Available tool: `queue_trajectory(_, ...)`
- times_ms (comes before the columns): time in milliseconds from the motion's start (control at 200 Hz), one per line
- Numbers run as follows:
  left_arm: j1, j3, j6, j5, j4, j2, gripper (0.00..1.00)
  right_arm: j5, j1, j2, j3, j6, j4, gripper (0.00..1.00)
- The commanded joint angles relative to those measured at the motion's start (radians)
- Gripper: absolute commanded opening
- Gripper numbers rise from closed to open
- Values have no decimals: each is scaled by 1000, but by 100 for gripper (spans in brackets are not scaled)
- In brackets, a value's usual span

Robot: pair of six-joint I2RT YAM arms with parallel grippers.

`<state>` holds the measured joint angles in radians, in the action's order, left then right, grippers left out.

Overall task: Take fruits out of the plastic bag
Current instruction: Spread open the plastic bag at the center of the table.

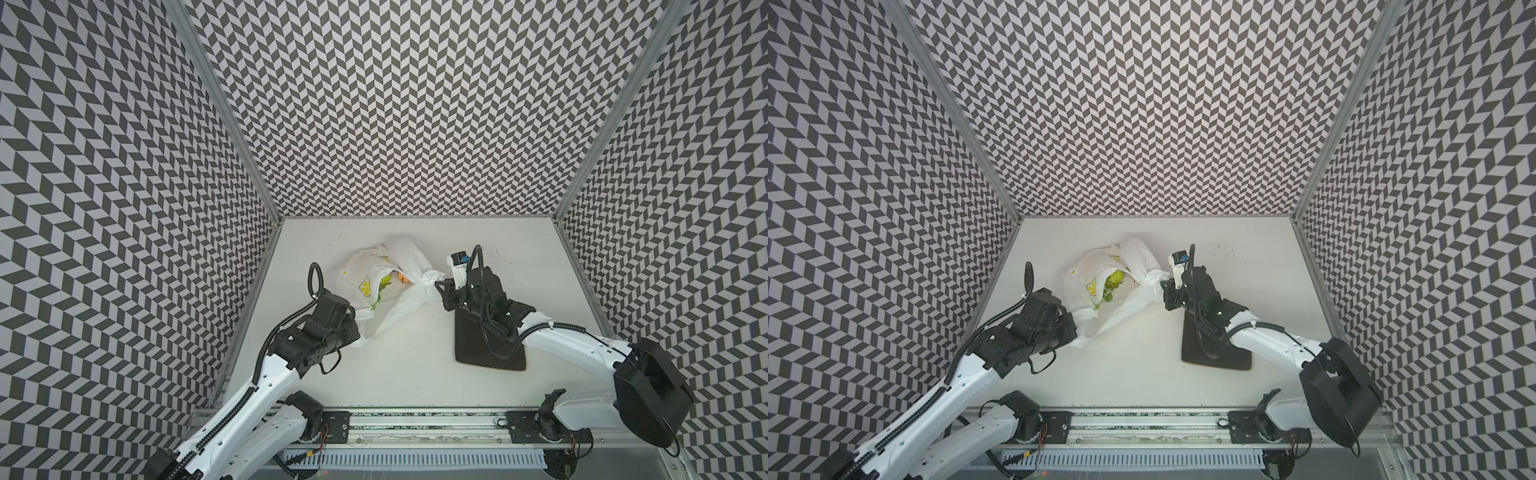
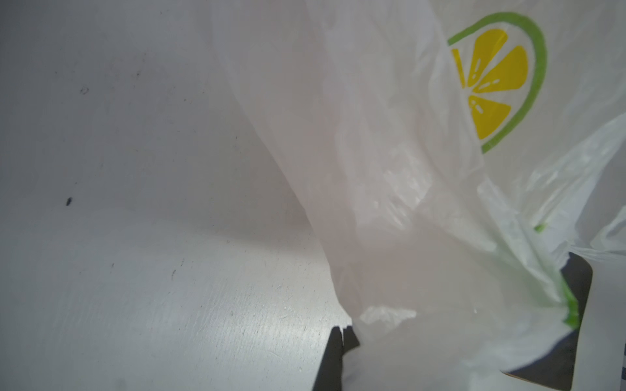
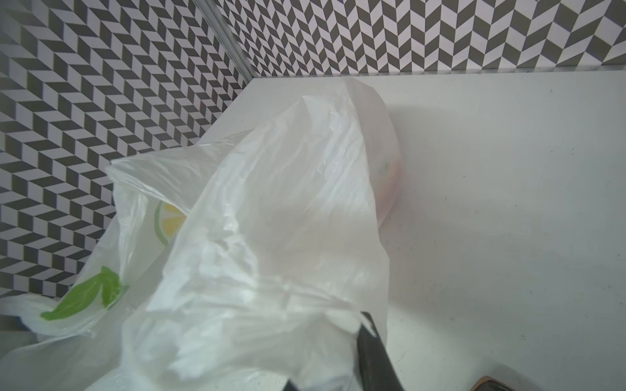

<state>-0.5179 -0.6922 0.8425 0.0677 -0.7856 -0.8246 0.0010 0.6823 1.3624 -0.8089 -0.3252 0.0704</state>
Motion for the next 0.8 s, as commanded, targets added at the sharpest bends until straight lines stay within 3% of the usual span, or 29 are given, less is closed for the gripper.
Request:
queue_trajectory(0, -6, -18, -41, -66, 132, -26, 0, -24, -1, -26, -111, -4, -67, 45)
queue_trajectory(145, -7, -27, -42, -80, 193, -48, 0, -92, 0, -145, -181, 45, -165, 65)
queue_trajectory(245, -7, -25, -24, -72, 223, -41, 0, -161, 3, -266, -163, 67, -183, 67)
queue_trajectory(340, -8, -27, -2, -68, 239, -36, 0, -211, 33, -366, -133, 67, -180, 63)
queue_trajectory(461, -7, -35, 10, -56, 246, -35, 0, -208, 151, -385, -144, 111, -187, 56)
queue_trajectory(611, -8, -35, 12, -40, 240, -34, 0, -128, 305, -280, -160, 186, -75, 46)
queue_trajectory(791, -7, -39, 38, -27, 230, -17, 0, 67, 368, -66, -198, 134, 118, 36)
